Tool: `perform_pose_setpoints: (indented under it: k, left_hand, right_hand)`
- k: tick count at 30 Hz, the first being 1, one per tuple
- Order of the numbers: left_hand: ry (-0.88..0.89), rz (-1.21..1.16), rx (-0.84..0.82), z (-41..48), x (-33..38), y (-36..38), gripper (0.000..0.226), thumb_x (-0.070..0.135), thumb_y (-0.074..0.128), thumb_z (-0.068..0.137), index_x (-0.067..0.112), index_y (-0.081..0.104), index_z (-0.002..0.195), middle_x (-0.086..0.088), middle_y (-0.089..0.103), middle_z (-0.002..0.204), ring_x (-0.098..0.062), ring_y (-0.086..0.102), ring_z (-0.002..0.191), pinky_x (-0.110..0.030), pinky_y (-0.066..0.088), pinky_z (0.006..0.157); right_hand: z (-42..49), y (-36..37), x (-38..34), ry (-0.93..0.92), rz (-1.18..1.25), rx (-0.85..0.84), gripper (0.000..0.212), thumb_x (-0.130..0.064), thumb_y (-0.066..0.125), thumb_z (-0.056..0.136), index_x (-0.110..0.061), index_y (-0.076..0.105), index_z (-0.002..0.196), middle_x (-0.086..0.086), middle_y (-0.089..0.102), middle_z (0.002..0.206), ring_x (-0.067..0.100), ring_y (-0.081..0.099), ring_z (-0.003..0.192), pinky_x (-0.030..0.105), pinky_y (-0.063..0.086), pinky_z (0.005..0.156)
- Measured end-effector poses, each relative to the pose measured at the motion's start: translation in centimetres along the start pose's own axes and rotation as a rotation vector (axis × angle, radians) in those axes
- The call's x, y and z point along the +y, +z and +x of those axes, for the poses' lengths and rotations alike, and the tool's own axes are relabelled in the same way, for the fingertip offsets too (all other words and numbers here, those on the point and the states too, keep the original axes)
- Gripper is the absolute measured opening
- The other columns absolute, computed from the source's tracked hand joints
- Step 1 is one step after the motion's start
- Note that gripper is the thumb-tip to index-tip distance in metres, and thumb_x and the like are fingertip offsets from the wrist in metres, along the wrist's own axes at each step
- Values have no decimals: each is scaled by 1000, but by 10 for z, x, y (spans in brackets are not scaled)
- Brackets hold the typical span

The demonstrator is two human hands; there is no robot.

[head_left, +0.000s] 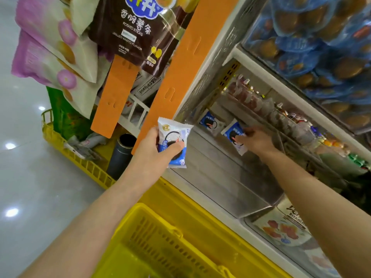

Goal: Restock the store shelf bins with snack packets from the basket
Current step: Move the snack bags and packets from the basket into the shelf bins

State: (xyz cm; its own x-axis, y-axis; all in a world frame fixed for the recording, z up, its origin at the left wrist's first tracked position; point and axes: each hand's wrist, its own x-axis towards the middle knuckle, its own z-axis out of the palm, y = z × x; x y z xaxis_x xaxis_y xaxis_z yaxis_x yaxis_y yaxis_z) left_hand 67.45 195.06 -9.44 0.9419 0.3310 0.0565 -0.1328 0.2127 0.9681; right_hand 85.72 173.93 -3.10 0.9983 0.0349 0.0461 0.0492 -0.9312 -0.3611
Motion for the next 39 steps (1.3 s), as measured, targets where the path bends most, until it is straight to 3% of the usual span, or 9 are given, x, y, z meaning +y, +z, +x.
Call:
perform_pose_setpoints:
  k: [5,10,14,21,24,28,32,36,39]
  left_hand:
    - [-29,-40,-30,11,-4,-6,35,24,61,85,20,53,120,3,63,113,-12,64,98,-16,56,67]
    - [-38,-23,-96,18,-10,-10,26,26,62,83,22,58,108,3,67,105,-9,67,91,-19,57,63]
    - [-48,-2,-115,22,-14,-12,27,27,63,81,23,57,107,3,67,107,-12,66,96,-29,58,73]
    - [-47,-114,-128,23,-14,-5,31,32,67,71,28,55,99,10,71,96,-1,67,86,-13,52,59]
    - [-39,-74,-141,20,-12,-1,31,28,66,77,23,57,107,6,69,103,-6,67,93,-17,55,64]
    - [-37,9,-173,12,-10,2,36,29,68,79,27,58,115,6,67,106,-9,64,98,-20,56,73]
    - [-66,64,-178,-2,-9,12,36,21,75,75,30,59,105,4,66,96,-2,65,80,-11,50,57]
    - [-87,136,-184,-19,-7,22,42,10,80,68,21,54,99,2,65,96,0,63,73,-10,48,57]
    - [-79,52,-172,-31,0,25,44,13,80,68,24,54,101,4,67,97,0,66,76,-12,49,58]
  right_hand:
    - [39,26,3,29,-262,-48,43,-24,58,91,-3,52,127,20,56,126,33,54,112,38,43,95]
    - [57,43,1,27,-232,-9,41,-15,61,89,2,51,125,21,55,126,35,53,114,40,40,98]
    - [64,46,6,14,-257,18,37,-16,59,91,2,52,122,22,56,124,36,54,112,41,42,95]
    - [61,47,-1,-9,-483,143,46,-28,56,93,-5,45,132,20,46,136,35,45,123,43,40,102]
    - [48,44,-15,-91,-216,172,40,-25,49,96,1,48,127,22,50,130,35,48,119,43,39,101]
    - [-13,34,-44,-336,321,292,16,-18,48,97,-10,60,103,7,64,99,12,55,85,16,38,71]
    - [-84,16,-55,-469,477,29,22,-24,44,98,-29,62,87,-17,62,78,-3,54,67,15,43,64]
    - [-134,3,-48,-467,383,-233,20,-23,49,96,-13,65,89,4,66,84,4,56,71,24,45,68]
    - [-155,-8,-37,-416,470,-248,18,-18,58,91,-2,65,91,23,67,87,22,59,71,36,49,68]
